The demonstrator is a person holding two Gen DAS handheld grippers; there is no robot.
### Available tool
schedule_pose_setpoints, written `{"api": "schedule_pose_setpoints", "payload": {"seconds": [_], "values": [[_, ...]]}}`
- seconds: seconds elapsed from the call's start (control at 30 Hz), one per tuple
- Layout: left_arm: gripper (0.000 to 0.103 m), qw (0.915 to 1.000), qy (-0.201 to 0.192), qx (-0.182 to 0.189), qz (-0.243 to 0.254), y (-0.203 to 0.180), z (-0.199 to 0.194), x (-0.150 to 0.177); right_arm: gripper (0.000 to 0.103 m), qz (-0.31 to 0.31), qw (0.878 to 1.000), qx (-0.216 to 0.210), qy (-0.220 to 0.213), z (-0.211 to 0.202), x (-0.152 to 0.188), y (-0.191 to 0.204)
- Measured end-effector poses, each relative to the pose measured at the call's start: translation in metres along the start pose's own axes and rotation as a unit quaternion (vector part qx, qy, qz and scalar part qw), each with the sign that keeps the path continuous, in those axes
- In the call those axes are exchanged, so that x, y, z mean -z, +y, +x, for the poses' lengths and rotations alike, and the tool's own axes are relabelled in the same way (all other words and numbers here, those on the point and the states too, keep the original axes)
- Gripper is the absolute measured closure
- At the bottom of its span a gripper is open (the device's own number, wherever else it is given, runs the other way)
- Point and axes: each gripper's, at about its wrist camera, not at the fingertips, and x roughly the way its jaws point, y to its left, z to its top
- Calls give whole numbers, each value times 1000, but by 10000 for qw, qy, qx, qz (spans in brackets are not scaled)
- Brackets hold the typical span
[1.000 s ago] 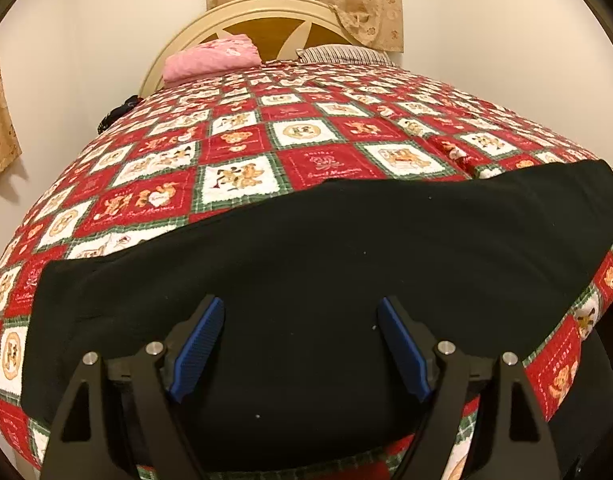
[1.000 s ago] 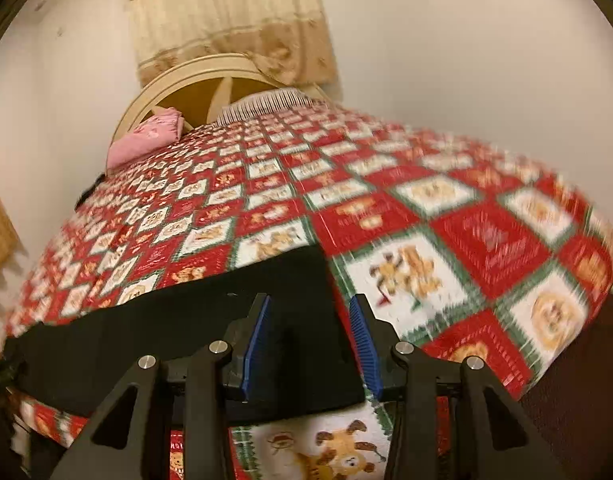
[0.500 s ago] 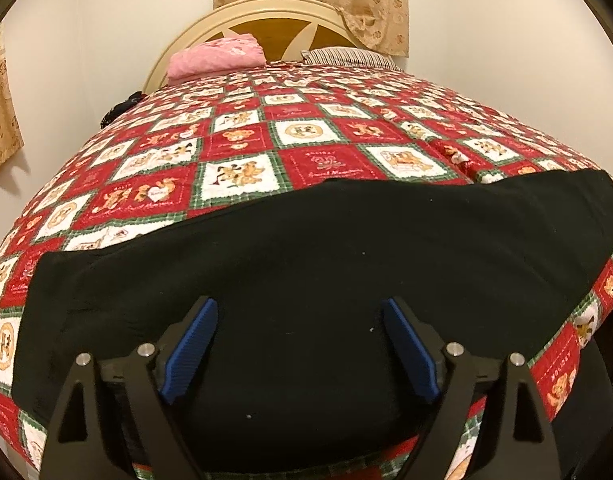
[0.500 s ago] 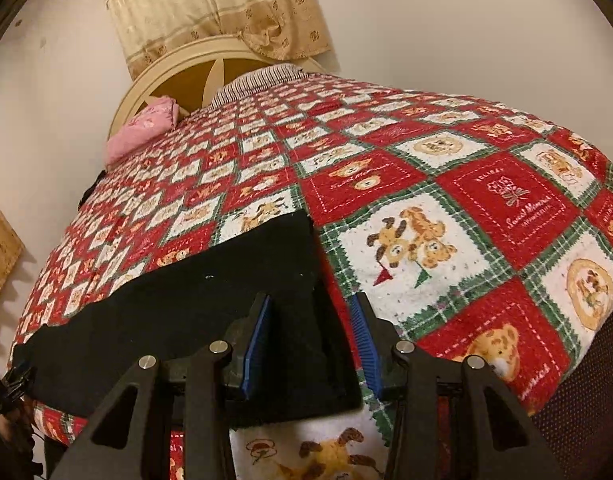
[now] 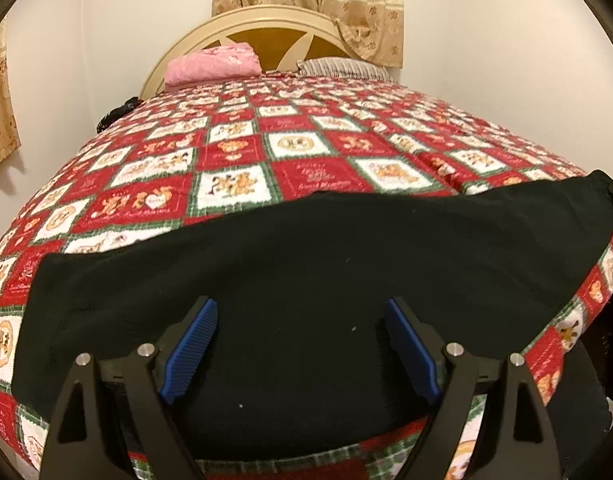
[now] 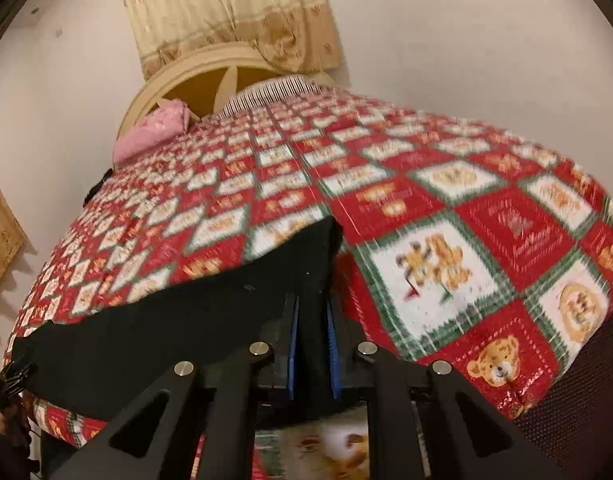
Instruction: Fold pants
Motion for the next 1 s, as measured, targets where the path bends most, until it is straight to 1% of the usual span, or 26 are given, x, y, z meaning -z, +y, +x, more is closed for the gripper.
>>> {"api": "schedule_pose_setpoints", "payload": {"seconds": [0.1, 0.2, 0.33, 0.43, 0.57, 0.73, 0.87, 1.0], "values": [[15, 9999, -118, 115, -29, -2, -7, -5, 90, -299, 9994, -15, -196, -15, -7, 26], [15, 9994, -165, 278, -88, -5, -11, -9, 90, -682, 9969, -98, -372, -28, -15, 62], [15, 9986, -196, 479, -111, -11, -16, -10, 90, -1231, 9905, -352, -497, -39, -17, 116], [15, 9980, -198, 595, -86, -16, -18, -10, 90, -1504, 9856, -609, -478, -40, -12, 149], [15, 9971, -197, 731, -81, -20, -22, -9, 90, -1871, 9769, -992, -286, -28, 2, 197], [15, 9963, -180, 846, -23, -27, -23, -11, 90, -2363, 9629, -1300, 73, 3, 36, 248], [15, 9956, -106, 928, 76, -36, -18, -13, 90, -2601, 9556, -1341, 328, 28, 61, 268], [15, 9940, -16, 1093, 54, -45, -11, -17, 90, -2477, 9568, -1394, 617, 56, 76, 269]]}}
